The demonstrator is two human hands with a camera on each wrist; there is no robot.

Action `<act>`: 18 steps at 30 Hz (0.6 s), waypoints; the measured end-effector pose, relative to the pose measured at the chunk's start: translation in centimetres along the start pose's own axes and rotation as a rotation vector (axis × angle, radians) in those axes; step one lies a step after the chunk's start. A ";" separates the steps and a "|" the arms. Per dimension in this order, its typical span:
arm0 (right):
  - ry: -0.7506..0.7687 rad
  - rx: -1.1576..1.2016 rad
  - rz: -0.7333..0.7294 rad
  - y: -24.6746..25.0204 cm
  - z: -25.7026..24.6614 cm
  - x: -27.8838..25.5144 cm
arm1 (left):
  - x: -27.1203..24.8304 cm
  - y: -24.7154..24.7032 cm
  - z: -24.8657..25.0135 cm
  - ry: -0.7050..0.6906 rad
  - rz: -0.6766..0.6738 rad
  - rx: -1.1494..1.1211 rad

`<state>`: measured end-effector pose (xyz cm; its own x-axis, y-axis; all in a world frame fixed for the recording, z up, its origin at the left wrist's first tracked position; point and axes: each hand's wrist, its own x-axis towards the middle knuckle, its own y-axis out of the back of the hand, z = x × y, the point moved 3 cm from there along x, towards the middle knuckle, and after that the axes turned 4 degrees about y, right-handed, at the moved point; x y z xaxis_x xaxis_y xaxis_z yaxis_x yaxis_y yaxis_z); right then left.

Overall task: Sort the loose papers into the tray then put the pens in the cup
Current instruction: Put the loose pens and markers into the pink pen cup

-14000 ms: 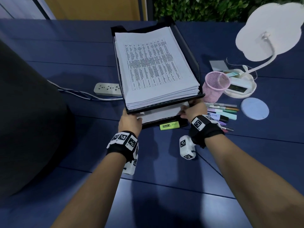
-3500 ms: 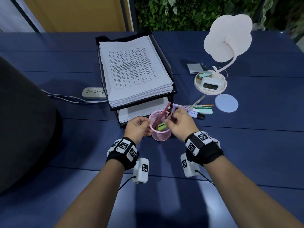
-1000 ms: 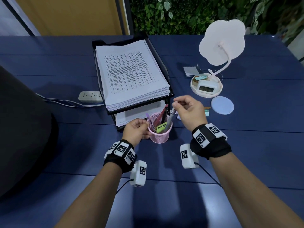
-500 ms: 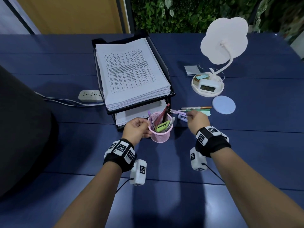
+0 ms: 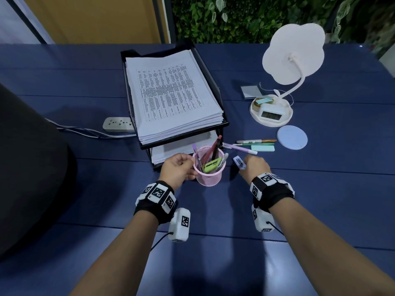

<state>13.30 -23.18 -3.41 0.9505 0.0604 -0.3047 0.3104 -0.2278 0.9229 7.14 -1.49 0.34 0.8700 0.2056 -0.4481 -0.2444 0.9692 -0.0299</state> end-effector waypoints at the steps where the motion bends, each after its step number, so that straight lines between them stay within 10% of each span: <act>1: -0.013 0.006 -0.016 0.0 0.0 -0.2 | 0.0 0.0 0.0 -0.001 -0.001 0.002; 18: 0.140 1.351 0.510 8.7 -2.6 -2.9 | -0.2 -0.1 0.1 0.005 -0.002 0.013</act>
<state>13.31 -22.79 6.09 0.9696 -0.2307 0.0810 -0.2295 -0.9730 -0.0239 7.03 -1.60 0.48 0.8681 0.2034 -0.4528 -0.2377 0.9712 -0.0195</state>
